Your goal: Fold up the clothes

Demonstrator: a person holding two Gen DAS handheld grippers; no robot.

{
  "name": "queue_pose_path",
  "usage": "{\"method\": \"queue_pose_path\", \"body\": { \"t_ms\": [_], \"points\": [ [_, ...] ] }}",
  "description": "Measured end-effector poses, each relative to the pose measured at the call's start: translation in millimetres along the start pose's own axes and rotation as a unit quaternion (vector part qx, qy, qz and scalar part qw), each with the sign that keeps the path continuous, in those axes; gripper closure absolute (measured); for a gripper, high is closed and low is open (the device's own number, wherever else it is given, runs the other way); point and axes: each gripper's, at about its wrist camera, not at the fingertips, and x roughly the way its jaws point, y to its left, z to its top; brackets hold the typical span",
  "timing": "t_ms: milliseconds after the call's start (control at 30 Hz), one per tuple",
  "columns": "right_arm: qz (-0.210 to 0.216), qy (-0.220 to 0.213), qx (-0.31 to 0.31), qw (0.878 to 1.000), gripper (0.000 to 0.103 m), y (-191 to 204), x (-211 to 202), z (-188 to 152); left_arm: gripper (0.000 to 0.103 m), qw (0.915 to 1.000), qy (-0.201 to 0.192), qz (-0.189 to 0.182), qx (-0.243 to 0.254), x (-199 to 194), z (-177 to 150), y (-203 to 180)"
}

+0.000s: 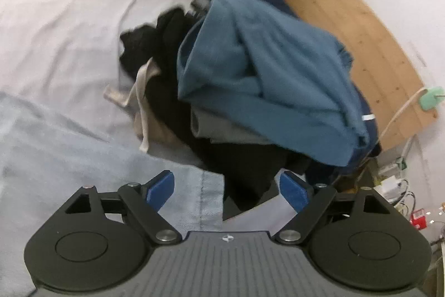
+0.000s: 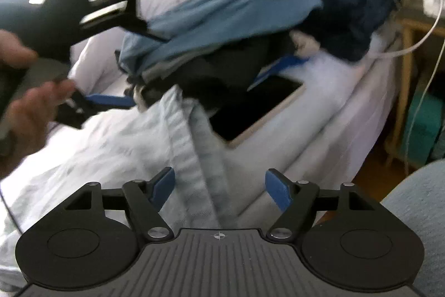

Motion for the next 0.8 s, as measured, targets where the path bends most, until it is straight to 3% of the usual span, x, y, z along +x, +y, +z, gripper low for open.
{"method": "queue_pose_path", "body": {
  "t_ms": [100,167,267,467,600,700,800],
  "points": [
    [-0.016,-0.032,-0.016,0.999,0.021,3.0,-9.9,2.2,0.0,0.9988,-0.047,-0.011,0.002,-33.2,0.3,6.3],
    [-0.016,-0.066,-0.038,0.997,0.02,7.9,-23.8,4.1,0.0,0.9962,-0.087,-0.007,-0.003,-63.6,-1.4,15.2],
    [0.024,-0.11,-0.077,0.991,0.003,22.5,-43.4,2.9,0.0,0.9883,-0.152,0.011,-0.011,-117.8,-10.0,32.6],
    [0.111,-0.118,-0.112,0.98,0.0,42.1,-60.6,-9.0,0.0,0.971,-0.234,0.047,-0.011,-206.7,-47.3,74.7],
    [0.126,-0.119,-0.127,0.977,0.0,54.5,-61.9,-14.8,0.0,0.9624,-0.254,0.066,-0.07,-231.3,-95.7,113.2],
    [0.138,-0.118,-0.139,0.974,0.0,65.7,-63.4,-20.8,0.0,0.9485,-0.28,0.07,-0.131,-233.0,-140.3,144.0],
    [0.146,-0.124,-0.163,0.968,0.0,76.2,-66.8,-27.9,0.0,0.9275,-0.325,0.078,-0.168,-228.4,-191.7,162.9]
  ]
}}
